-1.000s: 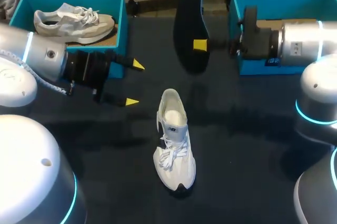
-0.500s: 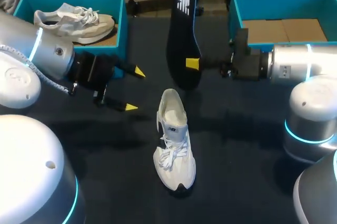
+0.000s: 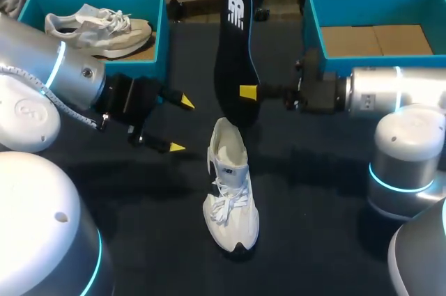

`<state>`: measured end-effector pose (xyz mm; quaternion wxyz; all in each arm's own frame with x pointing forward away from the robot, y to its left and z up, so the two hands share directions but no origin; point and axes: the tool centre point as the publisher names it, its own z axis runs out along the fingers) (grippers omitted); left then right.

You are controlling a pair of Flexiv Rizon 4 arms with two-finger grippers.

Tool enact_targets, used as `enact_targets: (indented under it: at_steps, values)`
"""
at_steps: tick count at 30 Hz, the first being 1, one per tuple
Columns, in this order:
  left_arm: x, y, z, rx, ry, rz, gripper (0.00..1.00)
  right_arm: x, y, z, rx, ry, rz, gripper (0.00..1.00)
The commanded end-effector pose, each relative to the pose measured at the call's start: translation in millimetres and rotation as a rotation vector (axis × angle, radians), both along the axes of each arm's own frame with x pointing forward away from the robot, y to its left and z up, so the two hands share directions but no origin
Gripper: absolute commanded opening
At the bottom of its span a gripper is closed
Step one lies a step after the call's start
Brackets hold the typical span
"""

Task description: Take the shoe out of the shoebox, open the shoe tongue, remove and reinsert the insole, then place the shoe into the shoebox

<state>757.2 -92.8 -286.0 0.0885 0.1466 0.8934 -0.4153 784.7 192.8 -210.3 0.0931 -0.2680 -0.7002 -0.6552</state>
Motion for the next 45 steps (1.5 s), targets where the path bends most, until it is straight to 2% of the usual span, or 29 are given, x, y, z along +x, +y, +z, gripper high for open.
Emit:
enact_targets:
  at_steps: [1, 4, 9, 23, 42, 45]
  values:
    - [-1.1, 0.6, 0.2, 0.002, -0.001, 0.001, 1.00, -1.0, 4.2, -3.0, 0.006, -0.005, -0.002, 0.00]
    - [-1.1, 0.6, 0.2, 0.002, -0.001, 0.001, 1.00, -1.4, 4.6, -4.3, 0.009, -0.006, -0.003, 0.00]
    - [-7.0, -10.5, 12.6, 0.037, 0.001, -0.009, 1.00, -1.5, 5.0, -4.8, 0.002, -0.021, -0.011, 0.00]
    - [-10.7, -17.5, 3.3, 0.104, 0.015, 0.065, 1.00, -8.3, 9.9, -21.9, 0.007, -0.030, -0.021, 0.00]
    - [-10.7, -17.5, 3.3, 0.104, 0.015, 0.065, 1.00, -8.3, 9.9, -21.9, 0.007, -0.030, -0.021, 0.00]
    - [-11.5, -18.8, -3.9, 0.120, 0.042, 0.056, 1.00, -8.3, 9.9, -21.9, 0.007, -0.030, -0.021, 0.00]
